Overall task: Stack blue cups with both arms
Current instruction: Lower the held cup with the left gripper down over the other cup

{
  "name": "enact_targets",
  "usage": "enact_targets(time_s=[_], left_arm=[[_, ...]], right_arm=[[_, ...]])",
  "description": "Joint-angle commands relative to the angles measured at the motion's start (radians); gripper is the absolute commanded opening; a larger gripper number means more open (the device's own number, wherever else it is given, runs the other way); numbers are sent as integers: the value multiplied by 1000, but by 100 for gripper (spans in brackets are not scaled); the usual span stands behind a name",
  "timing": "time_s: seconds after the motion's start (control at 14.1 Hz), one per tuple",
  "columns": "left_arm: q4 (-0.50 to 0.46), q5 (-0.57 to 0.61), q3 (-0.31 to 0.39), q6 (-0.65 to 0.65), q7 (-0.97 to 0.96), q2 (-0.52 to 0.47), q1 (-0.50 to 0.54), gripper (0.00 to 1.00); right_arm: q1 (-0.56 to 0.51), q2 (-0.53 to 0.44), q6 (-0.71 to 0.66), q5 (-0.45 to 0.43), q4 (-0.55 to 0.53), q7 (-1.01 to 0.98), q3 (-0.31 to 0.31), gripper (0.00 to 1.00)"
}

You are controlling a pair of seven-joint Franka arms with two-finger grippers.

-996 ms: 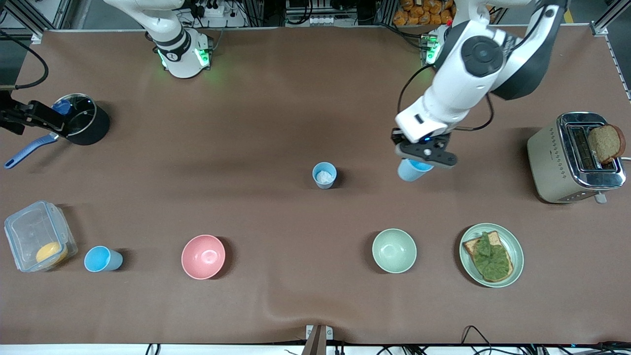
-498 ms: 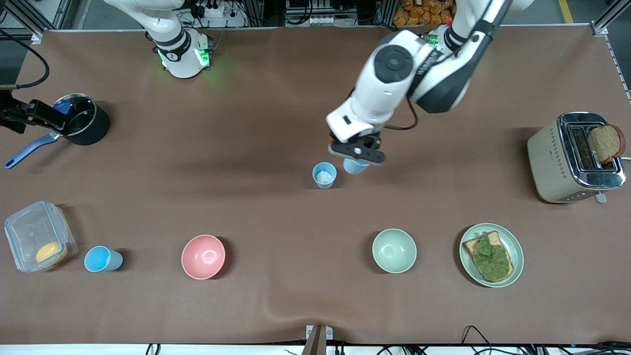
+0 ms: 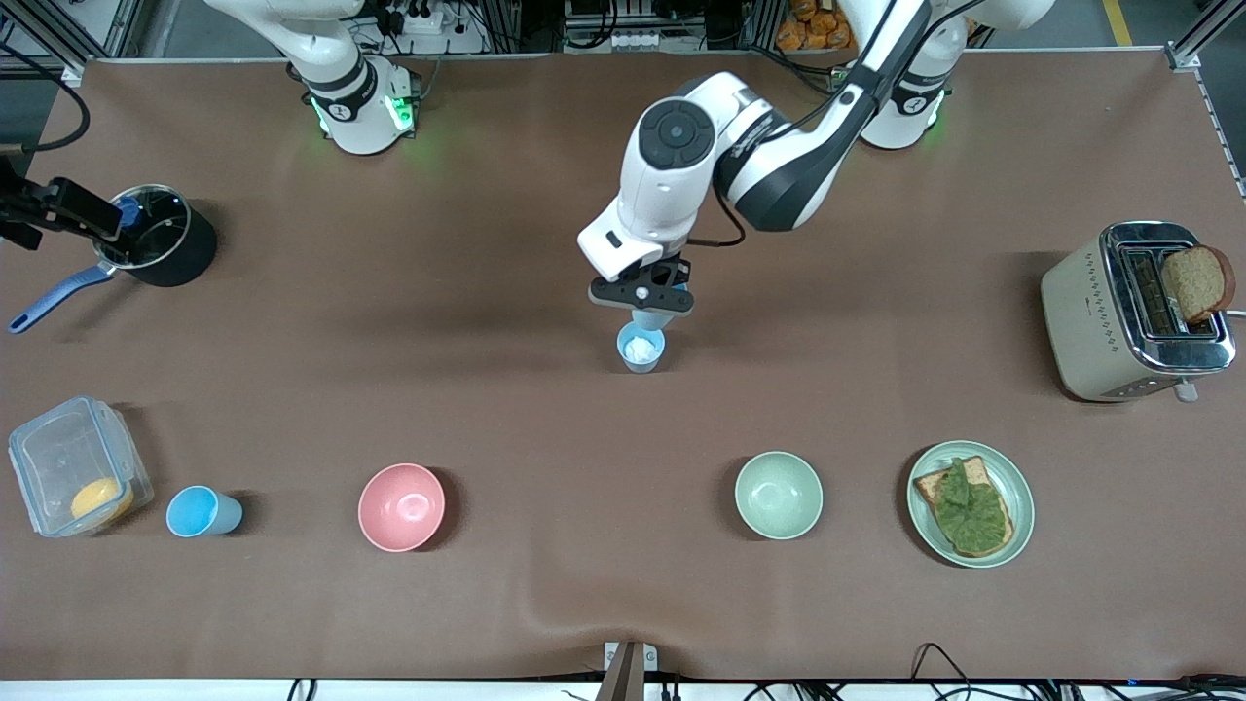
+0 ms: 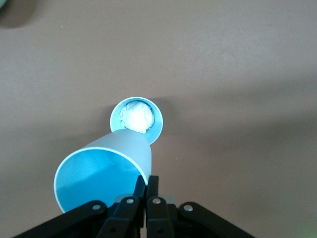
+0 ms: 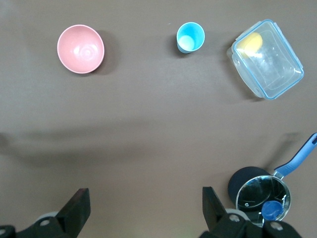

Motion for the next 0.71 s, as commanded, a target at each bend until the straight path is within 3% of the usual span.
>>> enact_targets(time_s=[0.0,0.21,0.43,0.64], left_arm=[[52,-9,16,-27,-20,51,-28,0],[65,-10,82,-19,-42,77,-82,0],[121,-10,91,-15,-43,124,-91,0],[138,-15,150,1,-43,148,-144,0]], right_arm=[[-5,-16,-8,0,-7,-72,-7,100],[-3,-16,-17,6,-7,-58,-9,100],[-2,-16,-19,6,-10,-60,-7,100],[-3,-16,-33,6,-20,-60,-7,100]])
